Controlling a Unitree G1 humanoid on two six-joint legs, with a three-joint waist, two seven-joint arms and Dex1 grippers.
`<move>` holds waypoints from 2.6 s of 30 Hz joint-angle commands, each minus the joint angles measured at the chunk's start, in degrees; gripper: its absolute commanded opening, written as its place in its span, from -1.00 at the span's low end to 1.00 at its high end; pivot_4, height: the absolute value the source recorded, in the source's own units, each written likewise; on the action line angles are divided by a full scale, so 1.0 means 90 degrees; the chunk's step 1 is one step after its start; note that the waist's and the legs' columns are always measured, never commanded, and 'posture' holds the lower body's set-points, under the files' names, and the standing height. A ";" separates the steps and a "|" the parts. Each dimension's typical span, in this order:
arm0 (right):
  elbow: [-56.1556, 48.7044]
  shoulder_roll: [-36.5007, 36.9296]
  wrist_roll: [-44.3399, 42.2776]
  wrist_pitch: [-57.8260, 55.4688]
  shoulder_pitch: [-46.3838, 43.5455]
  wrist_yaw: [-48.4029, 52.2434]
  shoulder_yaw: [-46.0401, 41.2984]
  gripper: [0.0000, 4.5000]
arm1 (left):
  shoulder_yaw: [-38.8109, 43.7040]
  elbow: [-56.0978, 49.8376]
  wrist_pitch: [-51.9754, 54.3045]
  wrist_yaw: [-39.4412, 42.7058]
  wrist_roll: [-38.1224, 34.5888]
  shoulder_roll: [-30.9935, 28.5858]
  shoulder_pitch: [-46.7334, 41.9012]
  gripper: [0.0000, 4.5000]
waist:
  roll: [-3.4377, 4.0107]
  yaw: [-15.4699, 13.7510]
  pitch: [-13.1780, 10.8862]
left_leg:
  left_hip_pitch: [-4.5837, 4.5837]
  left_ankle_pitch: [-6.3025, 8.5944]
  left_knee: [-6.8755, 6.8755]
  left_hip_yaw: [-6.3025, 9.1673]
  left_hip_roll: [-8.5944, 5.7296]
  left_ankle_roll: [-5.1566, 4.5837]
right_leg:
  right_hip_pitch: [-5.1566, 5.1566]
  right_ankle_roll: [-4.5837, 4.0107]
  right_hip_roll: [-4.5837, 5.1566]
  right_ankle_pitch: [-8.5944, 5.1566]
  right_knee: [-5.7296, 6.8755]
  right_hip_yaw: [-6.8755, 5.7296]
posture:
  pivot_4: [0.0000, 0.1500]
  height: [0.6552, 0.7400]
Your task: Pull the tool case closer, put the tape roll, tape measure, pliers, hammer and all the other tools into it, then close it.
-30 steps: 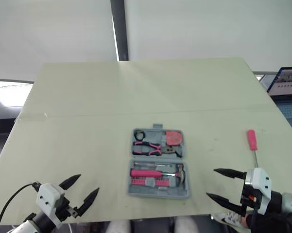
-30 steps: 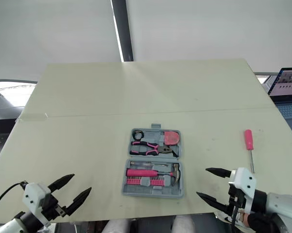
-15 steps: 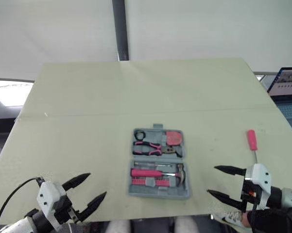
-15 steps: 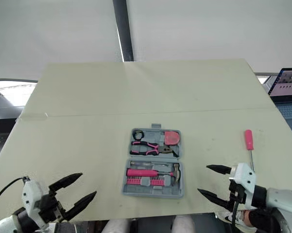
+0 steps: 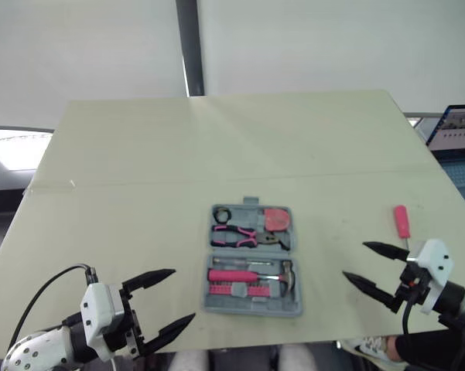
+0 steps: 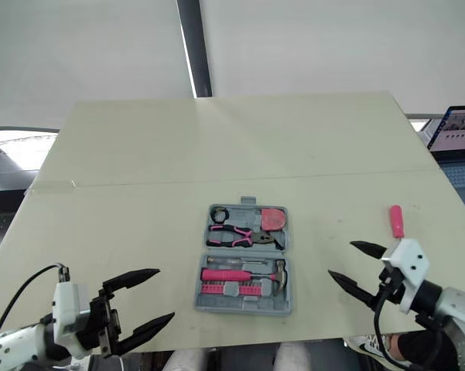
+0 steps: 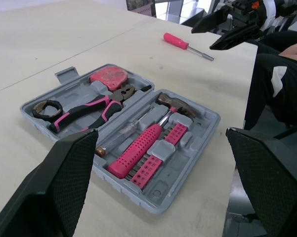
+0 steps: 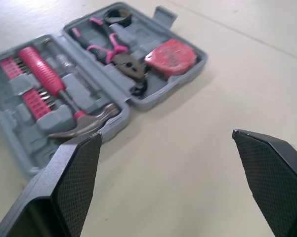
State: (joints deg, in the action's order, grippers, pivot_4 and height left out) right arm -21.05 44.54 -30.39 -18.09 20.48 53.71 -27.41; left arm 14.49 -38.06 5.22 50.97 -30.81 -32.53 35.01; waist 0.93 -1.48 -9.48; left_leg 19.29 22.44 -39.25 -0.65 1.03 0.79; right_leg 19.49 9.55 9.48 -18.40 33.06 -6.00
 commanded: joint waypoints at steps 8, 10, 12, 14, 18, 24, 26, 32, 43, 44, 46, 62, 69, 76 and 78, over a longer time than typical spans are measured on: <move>0.0541 0.0426 -0.0259 -0.2477 -0.0953 -0.1589 -0.0701 1.00 | -0.0547 0.0487 -0.0298 0.0125 0.0261 0.0054 -0.0646 0.98 | 0.0002 0.0011 0.0001 | 0.0003 0.0000 0.0001 -0.0002 0.0002 0.0000 | 0.0013 -0.0002 0.0000 -0.0001 0.0013 0.0000 | 1.00 0.94; 0.0780 0.0357 -0.0207 -0.2711 -0.1273 -0.1926 -0.0681 1.00 | -0.0460 0.0566 -0.0324 0.0127 0.0246 0.0015 -0.0701 0.98 | 0.0002 0.0012 0.0001 | 0.0005 0.0000 0.0001 -0.0007 0.0001 0.0000 | 0.0018 -0.0002 0.0000 -0.0001 0.0017 0.0000 | 1.00 0.94; 0.1110 0.0259 -0.0074 -0.2717 -0.1643 -0.2247 -0.0630 1.00 | -0.0455 0.0629 -0.0401 0.0158 0.0301 -0.0001 -0.0664 0.98 | 0.0002 0.0015 0.0001 | 0.0003 -0.0001 -0.0002 -0.0011 0.0002 0.0000 | 0.0015 -0.0001 0.0000 -0.0001 0.0018 0.0001 | 1.00 0.94; 0.1360 0.0184 0.0090 -0.2749 -0.1875 -0.2525 -0.0607 1.00 | -0.0504 0.0663 -0.0474 0.0164 0.0361 0.0028 -0.0611 0.98 | 0.0006 0.0021 0.0001 | 0.0001 -0.0001 -0.0003 -0.0014 0.0002 0.0001 | 0.0016 -0.0001 0.0000 -0.0001 0.0021 0.0003 | 1.00 0.94; 0.1667 0.0017 0.0060 -0.3009 -0.2105 -0.2804 -0.0676 1.00 | -0.0592 0.0623 -0.0464 0.0111 0.0381 0.0057 -0.0630 0.98 | 0.0006 0.0001 0.0001 | 0.0006 -0.0001 0.0001 -0.0012 0.0002 0.0001 | 0.0027 -0.0001 0.0000 -0.0001 0.0029 0.0000 | 1.00 0.94; 0.2441 -0.0017 0.0122 -0.3606 -0.2783 -0.3106 -0.0510 1.00 | -0.0641 0.0547 -0.0481 0.0043 0.0438 0.0074 -0.0547 0.98 | 0.0010 0.0023 0.0002 | 0.0004 -0.0001 -0.0003 -0.0020 0.0003 0.0001 | 0.0026 0.0000 0.0001 0.0000 0.0032 0.0003 | 1.00 0.94; 0.2684 -0.0001 0.0198 -0.3619 -0.3028 -0.3154 -0.0443 1.00 | -0.0651 0.0499 -0.0478 0.0014 0.0442 0.0076 -0.0508 0.98 | 0.0012 0.0037 0.0002 | 0.0005 -0.0001 -0.0002 -0.0021 0.0004 0.0001 | 0.0030 0.0000 0.0001 0.0000 0.0033 0.0003 | 1.00 0.94; 0.3701 0.0161 0.0720 -0.3236 -0.3684 -0.3069 0.0166 1.00 | -0.0625 0.0407 -0.0497 -0.0161 0.0510 0.0108 -0.0420 0.98 | 0.0013 0.0020 0.0003 | 0.0007 -0.0001 -0.0001 -0.0027 0.0004 0.0001 | 0.0034 0.0001 0.0001 0.0000 0.0034 0.0004 | 1.00 0.94; 0.5574 0.0207 0.1519 -0.2274 -0.4742 -0.2984 0.0875 1.00 | -0.0658 0.0189 -0.0506 -0.0326 0.0557 0.0122 -0.0157 0.98 | 0.0014 0.0038 0.0002 | 0.0009 -0.0002 -0.0002 -0.0033 0.0005 0.0002 | 0.0040 0.0001 0.0001 0.0000 0.0035 0.0004 | 1.00 0.94; 0.5708 0.0201 0.1547 -0.2229 -0.4833 -0.2959 0.0905 1.00 | -0.0653 0.0187 -0.0492 -0.0339 0.0549 0.0117 -0.0173 0.98 | 0.0014 0.0039 0.0002 | 0.0009 -0.0002 -0.0002 -0.0033 0.0005 0.0002 | 0.0040 0.0001 0.0001 0.0000 0.0035 0.0004 | 1.00 0.94; 0.5956 0.0186 0.1606 -0.2129 -0.4993 -0.2898 0.0978 1.00 | -0.0651 0.0186 -0.0482 -0.0360 0.0548 0.0119 -0.0186 0.98 | 0.0015 0.0039 0.0002 | 0.0009 -0.0002 -0.0002 -0.0033 0.0006 0.0002 | 0.0041 0.0001 0.0001 0.0000 0.0035 0.0003 | 1.00 0.94; 0.6631 0.0038 0.1684 -0.1988 -0.5266 -0.2892 0.1033 1.00 | -0.0532 0.0170 -0.0460 -0.0374 0.0528 0.0078 -0.0101 0.98 | 0.0015 0.0040 0.0002 | 0.0021 -0.0002 -0.0002 -0.0035 0.0007 0.0003 | 0.0051 0.0001 0.0001 0.0000 0.0035 0.0003 | 1.00 0.94; 0.6622 -0.0033 0.1652 -0.1925 -0.5242 -0.2830 0.1047 0.59 | -0.0559 0.0190 -0.0508 -0.0422 0.0596 0.0121 -0.0099 1.00 | 0.0015 0.0048 0.0002 | 0.0021 -0.0002 -0.0002 -0.0035 0.0007 0.0004 | 0.0051 0.0001 0.0000 0.0000 0.0035 0.0003 | 1.00 0.94; 0.6647 -0.0061 0.1694 -0.1814 -0.5331 -0.2789 0.1100 -0.82 | -0.0664 0.0263 -0.0590 -0.0461 0.0714 0.0169 -0.0117 1.00 | 0.0015 0.0043 0.0002 | 0.0020 -0.0002 -0.0002 -0.0035 0.0007 0.0004 | 0.0051 0.0001 0.0000 0.0000 0.0035 0.0003 | 1.00 0.94; 0.6579 -0.0049 0.1705 -0.1838 -0.5345 -0.2738 0.1137 -0.81 | -0.0698 0.0278 -0.0600 -0.0489 0.0737 0.0202 -0.0140 1.00 | 0.0015 0.0049 0.0002 | 0.0021 -0.0002 -0.0002 -0.0036 0.0007 0.0004 | 0.0051 0.0001 0.0000 0.0000 0.0035 0.0003 | 1.00 0.94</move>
State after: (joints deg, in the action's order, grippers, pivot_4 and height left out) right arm 38.65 43.70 -15.22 -35.00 -27.13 27.93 -17.32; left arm 8.59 -35.06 0.75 46.95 -24.48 -31.15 33.53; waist 1.07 -1.04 -9.46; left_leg 19.48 22.42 -39.27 -0.97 1.10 0.82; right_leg 19.95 9.56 9.48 -18.39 33.38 -5.97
